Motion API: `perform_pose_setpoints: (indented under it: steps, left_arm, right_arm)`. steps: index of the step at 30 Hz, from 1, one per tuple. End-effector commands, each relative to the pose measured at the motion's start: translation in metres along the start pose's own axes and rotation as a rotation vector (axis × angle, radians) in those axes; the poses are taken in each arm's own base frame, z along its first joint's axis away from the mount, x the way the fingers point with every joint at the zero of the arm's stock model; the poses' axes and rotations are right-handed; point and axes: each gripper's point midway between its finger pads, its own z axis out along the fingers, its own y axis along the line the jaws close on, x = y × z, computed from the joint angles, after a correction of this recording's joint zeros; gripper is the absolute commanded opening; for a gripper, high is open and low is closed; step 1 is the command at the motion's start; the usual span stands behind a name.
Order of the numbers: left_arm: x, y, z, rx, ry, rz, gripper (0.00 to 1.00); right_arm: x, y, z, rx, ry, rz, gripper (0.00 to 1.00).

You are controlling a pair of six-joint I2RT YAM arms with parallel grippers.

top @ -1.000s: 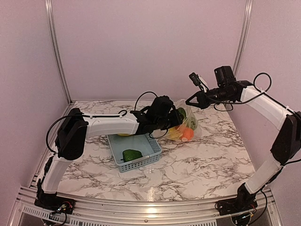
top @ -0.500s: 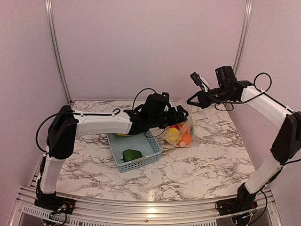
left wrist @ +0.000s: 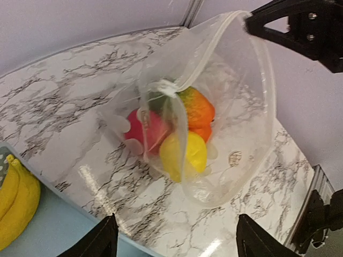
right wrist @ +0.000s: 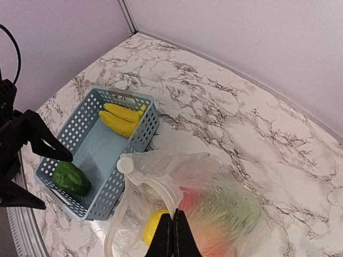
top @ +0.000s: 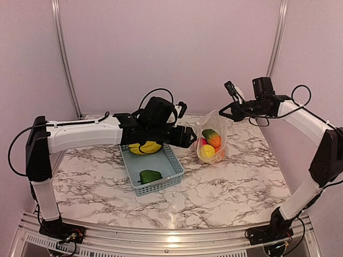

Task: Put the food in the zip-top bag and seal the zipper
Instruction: Pick up the fake fruit from the bin.

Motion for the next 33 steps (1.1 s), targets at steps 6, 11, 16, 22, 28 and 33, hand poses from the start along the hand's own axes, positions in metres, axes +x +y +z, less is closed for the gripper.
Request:
perform_pose_setpoints:
  steps: [6,11,16,22,28,33]
  left_arm:
    - [0.04,0.139,-0.013,-0.547,0.169,0.147,0.7]
    - [0.044,0.164,0.013,-0.616,0.182,0.111,0.7]
    - [0.04,0.187,0.034,-0.702,0.177,0.1,0.69]
    - [0.041,0.216,0.04,-0.772,0.174,0.061,0.68]
    - [0.046,0.232,0.054,-0.738,0.166,0.011,0.68]
    - [0.056,0.232,0.076,-0.656,0.185,0.004,0.74]
  right_arm:
    - [-0.014,0.013,-0.019,0.01,-0.088,-0.094,0.0]
    - [-0.006,0.015,-0.016,-0.008,-0.079,-0.083,0.0]
    - [-0.003,0.016,-0.016,-0.009,-0.077,-0.084,0.0]
    - [0.002,0.016,-0.014,-0.015,-0.072,-0.08,0.0]
    - [0.001,0.015,-0.013,-0.013,-0.068,-0.083,0.0]
    - [0.003,0.014,-0.011,-0.015,-0.062,-0.079,0.0]
